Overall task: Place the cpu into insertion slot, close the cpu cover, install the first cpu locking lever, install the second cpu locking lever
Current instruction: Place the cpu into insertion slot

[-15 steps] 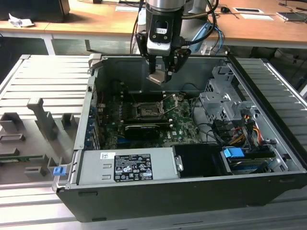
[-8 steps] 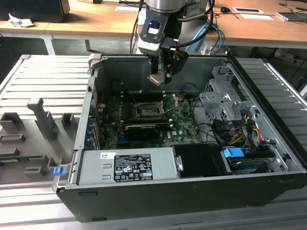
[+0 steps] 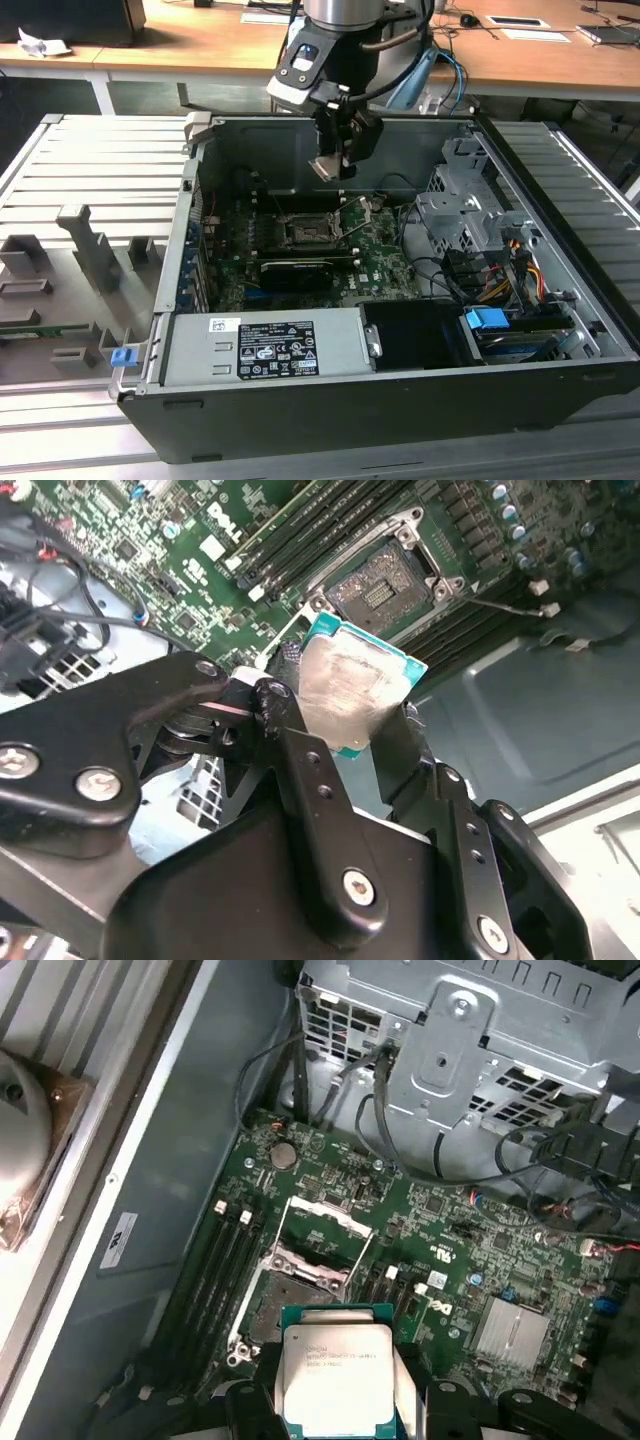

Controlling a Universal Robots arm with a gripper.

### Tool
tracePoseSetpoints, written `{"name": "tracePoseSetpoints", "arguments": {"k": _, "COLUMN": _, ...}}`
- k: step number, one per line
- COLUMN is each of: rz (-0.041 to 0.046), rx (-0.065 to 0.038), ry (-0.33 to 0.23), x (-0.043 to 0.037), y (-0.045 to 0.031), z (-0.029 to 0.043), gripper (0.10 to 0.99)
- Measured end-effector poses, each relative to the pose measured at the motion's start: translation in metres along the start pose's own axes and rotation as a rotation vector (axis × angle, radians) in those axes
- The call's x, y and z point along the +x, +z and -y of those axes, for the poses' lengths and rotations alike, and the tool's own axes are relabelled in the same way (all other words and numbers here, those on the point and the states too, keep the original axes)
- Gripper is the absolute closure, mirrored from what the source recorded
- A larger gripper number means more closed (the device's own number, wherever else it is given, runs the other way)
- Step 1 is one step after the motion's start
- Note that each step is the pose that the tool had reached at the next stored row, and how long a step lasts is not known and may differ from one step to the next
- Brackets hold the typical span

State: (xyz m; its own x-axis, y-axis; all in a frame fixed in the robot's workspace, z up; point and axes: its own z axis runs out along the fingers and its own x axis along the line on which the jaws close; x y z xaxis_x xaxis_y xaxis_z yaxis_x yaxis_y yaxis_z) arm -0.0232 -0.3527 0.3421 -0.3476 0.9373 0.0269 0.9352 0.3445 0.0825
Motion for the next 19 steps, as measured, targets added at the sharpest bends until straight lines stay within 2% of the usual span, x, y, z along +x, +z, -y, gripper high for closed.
{"name": "tracePoseSetpoints", "arguments": {"k": 3, "rz": 0.0042, "rx": -0.001, "ry": 0.051, "x": 0.0, "y": 0.0015, "z": 0.0001, "gripper": 0.561}}
{"name": "tracePoseSetpoints", "arguments": {"k": 6, "rz": 0.0113, "rx": -0.003, "ry": 0.123, "x": -0.0001, "y": 0.0053, "z": 0.0004, "gripper": 0.561}}
{"name": "tracePoseSetpoints", "arguments": {"k": 7, "rz": 0.0141, "rx": -0.003, "ry": 0.145, "x": -0.0002, "y": 0.0086, "z": 0.0007, "gripper": 0.561}}
{"name": "tracePoseSetpoints", "arguments": {"k": 10, "rz": 0.0168, "rx": -0.004, "ry": 0.168, "x": -0.0003, "y": 0.0134, "z": 0.0011, "gripper": 0.561}}
{"name": "tracePoseSetpoints", "arguments": {"k": 14, "rz": 0.0277, "rx": -0.006, "ry": 0.289, "x": -0.0005, "y": 0.0202, "z": 0.0017, "gripper": 0.561}}
{"name": "tracePoseSetpoints", "arguments": {"k": 15, "rz": 0.0312, "rx": -0.006, "ry": 0.295, "x": -0.0003, "y": 0.0219, "z": 0.0018, "gripper": 0.561}}
{"name": "tracePoseSetpoints", "arguments": {"k": 19, "rz": 0.0316, "rx": -0.006, "ry": 0.296, "x": 0.0011, "y": 0.0305, "z": 0.0062, "gripper": 0.561}}
